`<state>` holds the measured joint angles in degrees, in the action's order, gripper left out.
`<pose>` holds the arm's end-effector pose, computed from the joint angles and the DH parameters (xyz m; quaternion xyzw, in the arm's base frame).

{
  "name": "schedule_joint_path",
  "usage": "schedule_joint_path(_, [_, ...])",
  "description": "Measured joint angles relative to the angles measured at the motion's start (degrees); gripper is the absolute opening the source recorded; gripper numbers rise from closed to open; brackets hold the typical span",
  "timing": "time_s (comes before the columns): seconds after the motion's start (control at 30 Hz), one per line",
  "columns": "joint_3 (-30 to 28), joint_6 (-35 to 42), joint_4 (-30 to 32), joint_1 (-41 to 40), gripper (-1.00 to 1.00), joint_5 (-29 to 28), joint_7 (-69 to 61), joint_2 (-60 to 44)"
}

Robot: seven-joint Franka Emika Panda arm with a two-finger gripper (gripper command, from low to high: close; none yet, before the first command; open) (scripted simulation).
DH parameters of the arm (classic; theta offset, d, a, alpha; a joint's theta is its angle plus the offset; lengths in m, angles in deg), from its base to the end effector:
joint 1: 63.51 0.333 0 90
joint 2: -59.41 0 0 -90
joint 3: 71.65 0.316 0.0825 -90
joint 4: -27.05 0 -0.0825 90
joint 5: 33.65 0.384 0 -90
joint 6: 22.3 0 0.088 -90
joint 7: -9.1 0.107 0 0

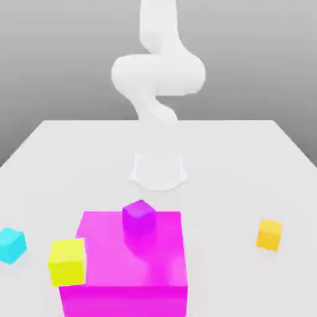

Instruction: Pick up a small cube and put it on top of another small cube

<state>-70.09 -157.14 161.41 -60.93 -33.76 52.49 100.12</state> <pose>0.3804 0.0308 0.6615 -0.8819 0.3140 -0.3260 0.1322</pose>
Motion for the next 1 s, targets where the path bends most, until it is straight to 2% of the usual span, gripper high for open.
schedule_joint_path(0.47, [10.3, -17.5, 14.7, 14.0, 0.00, -1.3, -13.5, -29.5])
schedule_joint_path(0.7, [15.1, -26.2, 21.8, 21.5, 0.00, -4.4, -18.3, -44.2])
schedule_joint_path(0.77, [13.7, -29.1, 21.9, 22.7, 0.00, -7.3, -16.8, -48.4])
schedule_joint_path(0.9, [6.9, -35.6, 20.4, 28.3, 0.00, -13.0, -12.7, -56.7])
schedule_joint_path(0.93, [5.3, -37.0, 20.1, 29.7, -1.00, -14.0, -12.0, -58.5])
schedule_joint_path(1.0, [5.3, -37.0, 20.1, 29.7, -1.00, -14.0, -11.9, -58.5])
